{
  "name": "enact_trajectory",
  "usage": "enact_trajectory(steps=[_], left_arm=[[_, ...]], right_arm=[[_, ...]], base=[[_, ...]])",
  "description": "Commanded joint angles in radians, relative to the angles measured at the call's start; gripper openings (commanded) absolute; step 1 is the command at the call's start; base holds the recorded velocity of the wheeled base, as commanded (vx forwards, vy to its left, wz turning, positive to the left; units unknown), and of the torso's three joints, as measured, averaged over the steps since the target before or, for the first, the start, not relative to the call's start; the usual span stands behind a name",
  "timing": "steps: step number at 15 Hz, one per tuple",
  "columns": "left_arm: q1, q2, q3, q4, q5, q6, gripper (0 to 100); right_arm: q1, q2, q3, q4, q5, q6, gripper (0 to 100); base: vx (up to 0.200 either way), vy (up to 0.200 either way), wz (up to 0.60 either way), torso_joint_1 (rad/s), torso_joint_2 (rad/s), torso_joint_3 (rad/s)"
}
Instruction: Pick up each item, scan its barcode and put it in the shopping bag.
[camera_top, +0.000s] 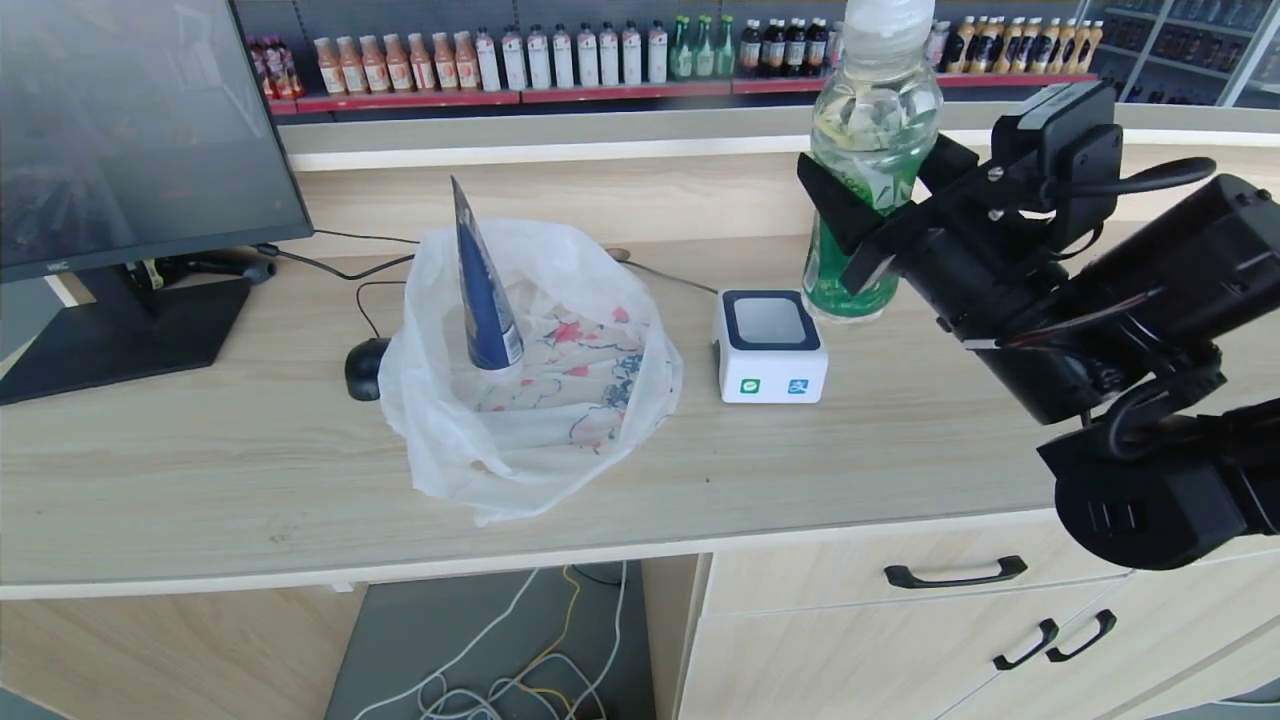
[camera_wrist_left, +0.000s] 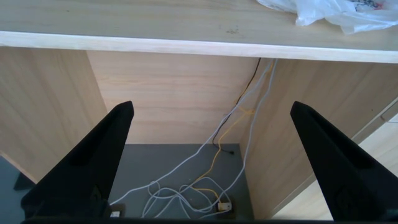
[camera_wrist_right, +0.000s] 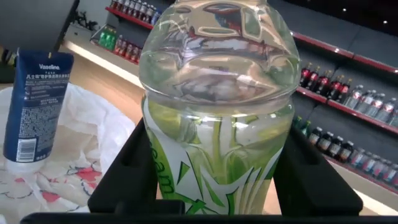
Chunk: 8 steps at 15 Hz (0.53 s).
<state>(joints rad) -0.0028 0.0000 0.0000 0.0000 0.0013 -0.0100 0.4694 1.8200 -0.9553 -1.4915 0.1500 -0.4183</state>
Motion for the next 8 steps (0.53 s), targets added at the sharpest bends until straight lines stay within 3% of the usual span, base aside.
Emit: enact_trajectory(steps=[1,4,8], left_arm=[[0.000,0.000,0.000,0.000,0.000,-0.001,100],[0.000,0.000,0.000,0.000,0.000,0.001,100],[0.000,0.000,0.000,0.000,0.000,0.001,100]], right_arm=[[0.023,-0.013,0.013,-0.033,-0.076,0.039,0],[0.083,0.004,0.032,-0.079,-0.234,0.119,0],[0.107,0.005,0.115,-0.079,-0.236,0.197,0]], base=[[0.000,0.000,0.00,0.000,0.00,0.000],[0.000,0.000,0.00,0.000,0.00,0.000],[0.000,0.000,0.00,0.000,0.00,0.000]])
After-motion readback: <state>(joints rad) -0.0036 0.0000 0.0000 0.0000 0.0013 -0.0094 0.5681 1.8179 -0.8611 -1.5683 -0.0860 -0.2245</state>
